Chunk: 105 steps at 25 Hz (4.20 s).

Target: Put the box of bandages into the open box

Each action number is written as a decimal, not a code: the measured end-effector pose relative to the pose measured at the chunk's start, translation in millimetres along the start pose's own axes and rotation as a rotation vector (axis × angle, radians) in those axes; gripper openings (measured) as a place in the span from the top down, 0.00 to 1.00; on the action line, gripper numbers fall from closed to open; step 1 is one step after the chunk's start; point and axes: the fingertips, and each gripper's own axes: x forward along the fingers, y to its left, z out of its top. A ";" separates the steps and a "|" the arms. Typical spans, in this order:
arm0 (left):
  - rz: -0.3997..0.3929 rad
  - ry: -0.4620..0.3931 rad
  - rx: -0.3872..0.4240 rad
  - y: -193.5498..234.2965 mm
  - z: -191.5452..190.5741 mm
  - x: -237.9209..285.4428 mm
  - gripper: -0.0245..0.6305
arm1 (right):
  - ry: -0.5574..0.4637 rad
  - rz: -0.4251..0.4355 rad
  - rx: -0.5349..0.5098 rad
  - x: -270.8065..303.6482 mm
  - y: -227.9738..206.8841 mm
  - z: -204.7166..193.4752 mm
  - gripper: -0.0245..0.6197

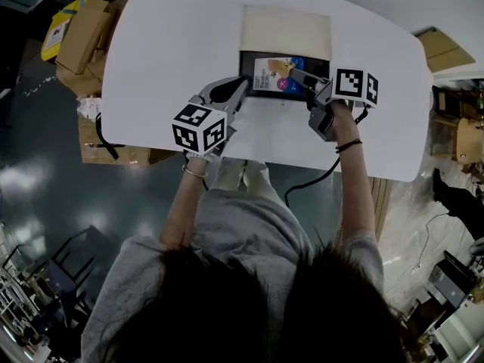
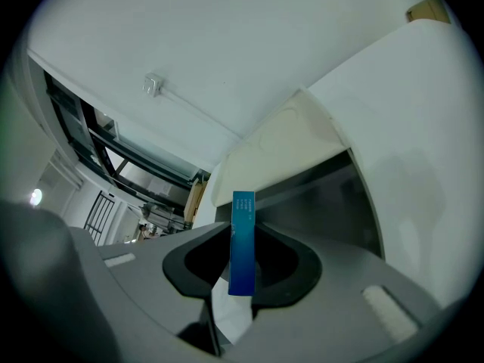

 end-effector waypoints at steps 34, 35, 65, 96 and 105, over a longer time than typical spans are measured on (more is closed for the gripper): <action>0.001 -0.011 -0.026 1.6 -0.5 0.9 0.97 | 0.109 -0.236 -0.062 10.5 -34.8 -2.4 0.68; 0.002 -0.011 -0.027 2.0 -0.6 0.6 0.97 | 0.114 -0.246 -0.070 11.1 -35.8 -2.6 0.68; 0.004 -0.016 -0.013 5.3 6.3 -3.0 0.97 | 0.096 -0.442 -0.307 3.7 -41.2 5.1 0.66; -0.053 -0.108 0.121 -28.6 58.6 -28.9 0.97 | -0.335 -0.192 -0.633 -63.4 62.4 -15.7 0.94; -0.055 -0.160 0.163 -38.6 83.0 -41.0 0.97 | -0.466 -0.084 -0.628 -85.7 99.3 -7.5 0.94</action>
